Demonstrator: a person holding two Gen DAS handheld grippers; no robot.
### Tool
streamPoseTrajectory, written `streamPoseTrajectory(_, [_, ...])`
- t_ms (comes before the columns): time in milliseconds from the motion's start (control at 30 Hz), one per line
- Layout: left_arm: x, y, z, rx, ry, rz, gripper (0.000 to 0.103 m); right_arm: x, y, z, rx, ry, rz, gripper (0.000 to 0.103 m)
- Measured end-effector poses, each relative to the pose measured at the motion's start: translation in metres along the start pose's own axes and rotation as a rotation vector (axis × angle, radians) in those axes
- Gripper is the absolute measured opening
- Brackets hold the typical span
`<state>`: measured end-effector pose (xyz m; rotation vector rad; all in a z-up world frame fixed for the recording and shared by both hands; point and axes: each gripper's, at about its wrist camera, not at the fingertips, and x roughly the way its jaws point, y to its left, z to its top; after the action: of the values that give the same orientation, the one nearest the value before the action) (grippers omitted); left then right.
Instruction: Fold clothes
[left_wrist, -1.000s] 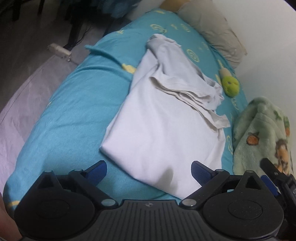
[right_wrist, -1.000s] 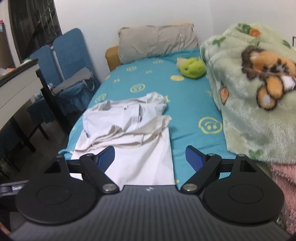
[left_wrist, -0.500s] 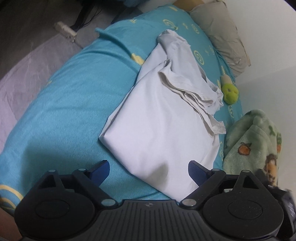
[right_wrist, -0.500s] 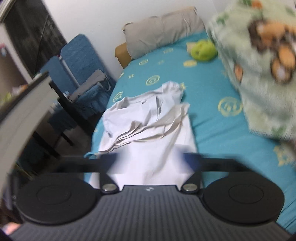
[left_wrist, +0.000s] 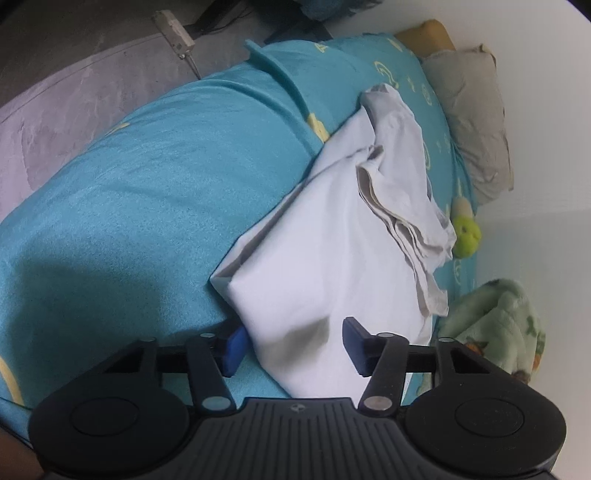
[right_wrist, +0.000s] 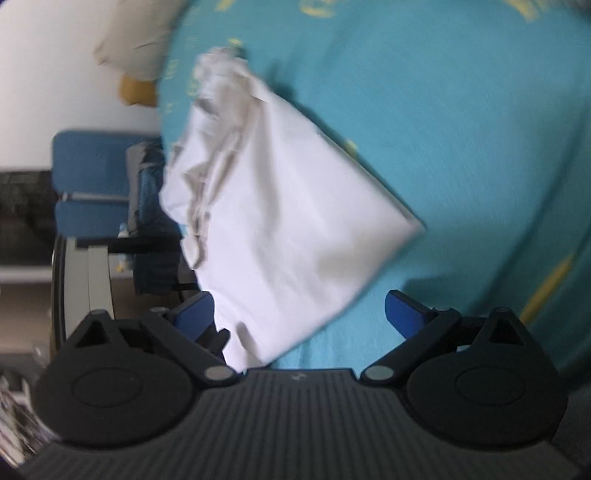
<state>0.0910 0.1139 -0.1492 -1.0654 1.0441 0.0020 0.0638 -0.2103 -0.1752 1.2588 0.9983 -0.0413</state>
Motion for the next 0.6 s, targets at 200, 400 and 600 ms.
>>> streamPoseTrajectory(200, [0.003, 0.001, 0.002, -0.020, -0.028, -0.005, 0.034, 0.010, -0.013, 0.007, 0.096, -0.146, -0.005, 0.069])
streamPoseTrajectory(400, [0.001, -0.005, 0.003, 0.025, -0.067, -0.003, 0.010, 0.016, -0.002, 0.003, 0.001, -0.222, -0.077, 0.008])
streamPoseTrajectory(600, [-0.034, -0.039, -0.009, 0.173, -0.180, -0.086, 0.007, -0.017, 0.017, 0.009, -0.072, -0.293, 0.029, 0.006])
